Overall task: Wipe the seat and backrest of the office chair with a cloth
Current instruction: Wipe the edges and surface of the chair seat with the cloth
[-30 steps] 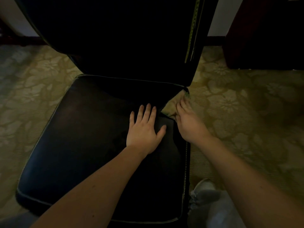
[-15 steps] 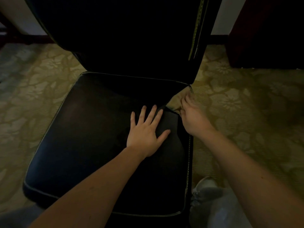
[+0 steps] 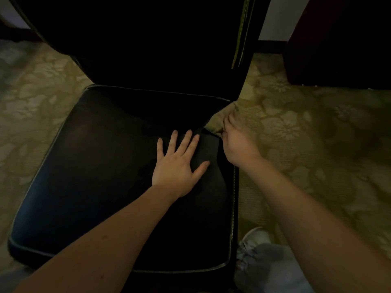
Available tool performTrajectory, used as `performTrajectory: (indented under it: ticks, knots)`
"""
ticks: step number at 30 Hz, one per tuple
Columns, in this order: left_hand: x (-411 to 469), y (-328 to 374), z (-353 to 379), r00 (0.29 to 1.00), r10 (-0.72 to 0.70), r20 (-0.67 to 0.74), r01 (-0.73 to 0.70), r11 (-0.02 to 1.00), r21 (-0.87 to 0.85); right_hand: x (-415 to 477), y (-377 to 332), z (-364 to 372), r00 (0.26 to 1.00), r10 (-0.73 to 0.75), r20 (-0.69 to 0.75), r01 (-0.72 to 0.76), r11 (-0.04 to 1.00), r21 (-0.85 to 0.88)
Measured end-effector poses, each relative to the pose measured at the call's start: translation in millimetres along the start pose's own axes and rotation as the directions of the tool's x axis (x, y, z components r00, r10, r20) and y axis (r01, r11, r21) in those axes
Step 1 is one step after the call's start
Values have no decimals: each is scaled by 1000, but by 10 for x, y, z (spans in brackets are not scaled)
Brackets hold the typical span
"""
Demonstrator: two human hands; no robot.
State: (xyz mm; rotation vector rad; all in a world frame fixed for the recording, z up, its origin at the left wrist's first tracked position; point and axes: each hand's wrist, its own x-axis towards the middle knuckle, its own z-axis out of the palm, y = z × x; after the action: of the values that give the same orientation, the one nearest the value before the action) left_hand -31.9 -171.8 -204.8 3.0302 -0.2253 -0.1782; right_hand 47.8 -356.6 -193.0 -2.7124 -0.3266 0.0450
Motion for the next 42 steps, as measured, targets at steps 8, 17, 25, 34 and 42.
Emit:
performTrajectory:
  ticks: [8,17,25,34,42]
  knots:
    - [-43,-17,-1,1000,25,-10,-25,1000,2,-402,-31,40,997,-57,59,56,998,33]
    - [-25,-1,-14,1000,5,-6,-5,1000,13,-88,-18,56,998,55,-15,-53,996,71]
    - [-33,4,-5,1000,6,-17,-6,1000,8,-394,-13,97,999,9,42,-13,995,96]
    - [36,33,7,999,-30,-14,30,1000,-8,-125,-10,48,997,64,49,-69,991,115]
    - [25,47,-6,999,-35,-23,35,999,-25,-406,-5,101,999,-4,52,-2,995,102]
